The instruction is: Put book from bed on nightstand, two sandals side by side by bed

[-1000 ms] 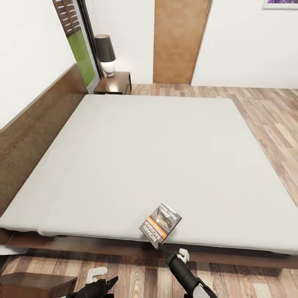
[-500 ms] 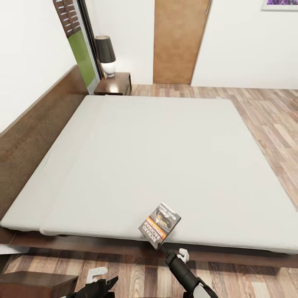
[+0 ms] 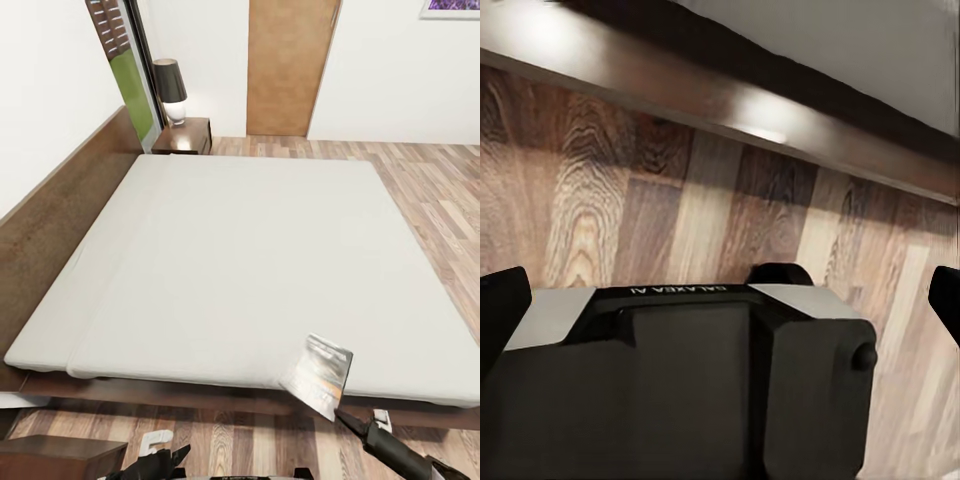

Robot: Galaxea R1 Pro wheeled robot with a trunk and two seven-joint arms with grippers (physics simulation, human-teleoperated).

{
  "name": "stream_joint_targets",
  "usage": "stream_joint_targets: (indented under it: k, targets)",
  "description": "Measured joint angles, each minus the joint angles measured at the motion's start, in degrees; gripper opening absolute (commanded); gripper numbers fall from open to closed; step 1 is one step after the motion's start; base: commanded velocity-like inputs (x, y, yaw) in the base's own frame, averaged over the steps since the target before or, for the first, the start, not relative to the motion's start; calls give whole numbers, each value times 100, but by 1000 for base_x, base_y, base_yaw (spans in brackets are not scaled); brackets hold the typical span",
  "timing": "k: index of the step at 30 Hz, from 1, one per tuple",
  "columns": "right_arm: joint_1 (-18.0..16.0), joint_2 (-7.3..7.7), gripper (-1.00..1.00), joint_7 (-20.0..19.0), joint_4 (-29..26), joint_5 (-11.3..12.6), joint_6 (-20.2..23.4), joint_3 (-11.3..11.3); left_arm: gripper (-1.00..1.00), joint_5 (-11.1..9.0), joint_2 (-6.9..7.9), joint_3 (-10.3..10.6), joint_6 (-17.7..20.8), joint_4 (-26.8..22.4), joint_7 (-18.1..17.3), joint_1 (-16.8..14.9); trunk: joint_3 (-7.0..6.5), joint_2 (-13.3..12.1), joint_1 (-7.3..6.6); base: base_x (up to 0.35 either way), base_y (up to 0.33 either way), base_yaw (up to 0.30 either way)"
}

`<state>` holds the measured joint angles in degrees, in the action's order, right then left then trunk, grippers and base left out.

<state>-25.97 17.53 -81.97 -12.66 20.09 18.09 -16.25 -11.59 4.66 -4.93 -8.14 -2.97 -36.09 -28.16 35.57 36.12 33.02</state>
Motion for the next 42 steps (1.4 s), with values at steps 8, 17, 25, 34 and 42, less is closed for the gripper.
stream_joint_targets:
  k: [8,17,25,34,42]
  targets:
    - [38,793,-100,-524,972,-1092,-981,35,100,-24,10,-7,169,-415,-1135,-13,-1,-2,0,0,0,0]
    - [43,810,-100,-460,1134,-1134,-1774,-8,100,36,52,-19,1002,-1181,-1670,-20,-1,-2,0,0,0,0]
    - [43,812,-100,-441,1139,-1125,-1792,-13,100,27,67,-18,1015,-1192,-1739,-13,-37,-2,0,0,0,0]
    - [43,811,-100,-440,1139,-1124,-1799,-13,100,14,61,-10,975,-1037,-1733,-8,-120,-2,0,0,0,0]
    - [43,812,-100,-440,1138,-1124,-1795,-12,100,13,64,-9,973,-1024,-1733,-6,-192,-2,0,0,0,-18]
